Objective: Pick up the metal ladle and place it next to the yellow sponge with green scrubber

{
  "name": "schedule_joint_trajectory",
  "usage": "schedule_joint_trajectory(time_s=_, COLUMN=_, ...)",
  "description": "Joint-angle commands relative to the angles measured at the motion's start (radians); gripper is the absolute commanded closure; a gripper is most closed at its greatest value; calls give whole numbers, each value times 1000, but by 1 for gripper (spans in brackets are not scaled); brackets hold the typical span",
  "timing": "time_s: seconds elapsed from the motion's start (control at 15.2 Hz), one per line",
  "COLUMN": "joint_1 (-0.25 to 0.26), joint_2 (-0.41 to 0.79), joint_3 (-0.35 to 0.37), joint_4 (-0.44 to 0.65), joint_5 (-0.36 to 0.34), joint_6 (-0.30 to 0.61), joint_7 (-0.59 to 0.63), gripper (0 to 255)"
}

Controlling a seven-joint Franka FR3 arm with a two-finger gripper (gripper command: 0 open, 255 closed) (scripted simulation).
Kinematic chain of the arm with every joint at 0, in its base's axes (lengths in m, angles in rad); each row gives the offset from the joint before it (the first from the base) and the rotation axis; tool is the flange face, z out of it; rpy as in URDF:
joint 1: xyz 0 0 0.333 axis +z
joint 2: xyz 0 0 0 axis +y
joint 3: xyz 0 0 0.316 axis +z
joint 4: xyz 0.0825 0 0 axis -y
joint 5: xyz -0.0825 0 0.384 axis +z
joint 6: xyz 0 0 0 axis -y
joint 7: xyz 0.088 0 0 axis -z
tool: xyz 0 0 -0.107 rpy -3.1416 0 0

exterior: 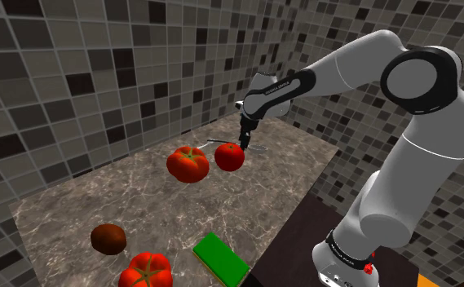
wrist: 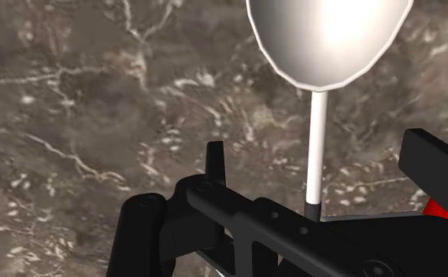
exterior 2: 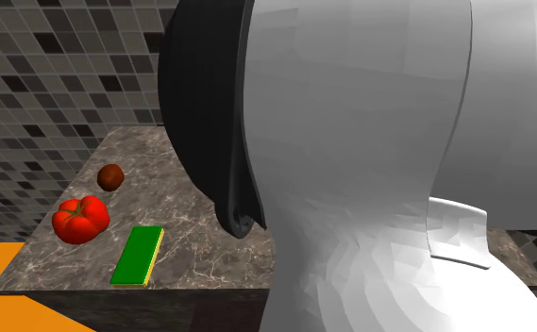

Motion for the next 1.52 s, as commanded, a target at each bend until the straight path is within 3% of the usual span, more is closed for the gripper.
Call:
schedule_joint_trajectory(time_s=0.0, joint_1=0, joint_2=3, joint_3=0, joint_4=0, joint_5=2, joint_6=4, joint_7=-1, gripper=0)
schedule_joint_trajectory(time_s=0.33, joint_1=0, joint_2=3, joint_3=0, joint_4=0, joint_5=2, joint_6=4, joint_7=-1, gripper=0)
schedule_joint_trajectory(time_s=0.4, joint_1=0, joint_2=3, joint_3=0, joint_4=0, joint_5=2, joint_6=4, joint_7=-1, gripper=255)
schedule_joint_trajectory(time_s=0.99, joint_1=0, joint_2=3, joint_3=0, joint_4=0, joint_5=2, joint_6=4, joint_7=-1, gripper=255)
schedule_joint_trajectory(time_s=1.45, joint_1=1, joint_2=-56, joint_3=-2, joint_4=34, joint_5=-29, joint_6=-87, joint_7=25, gripper=255)
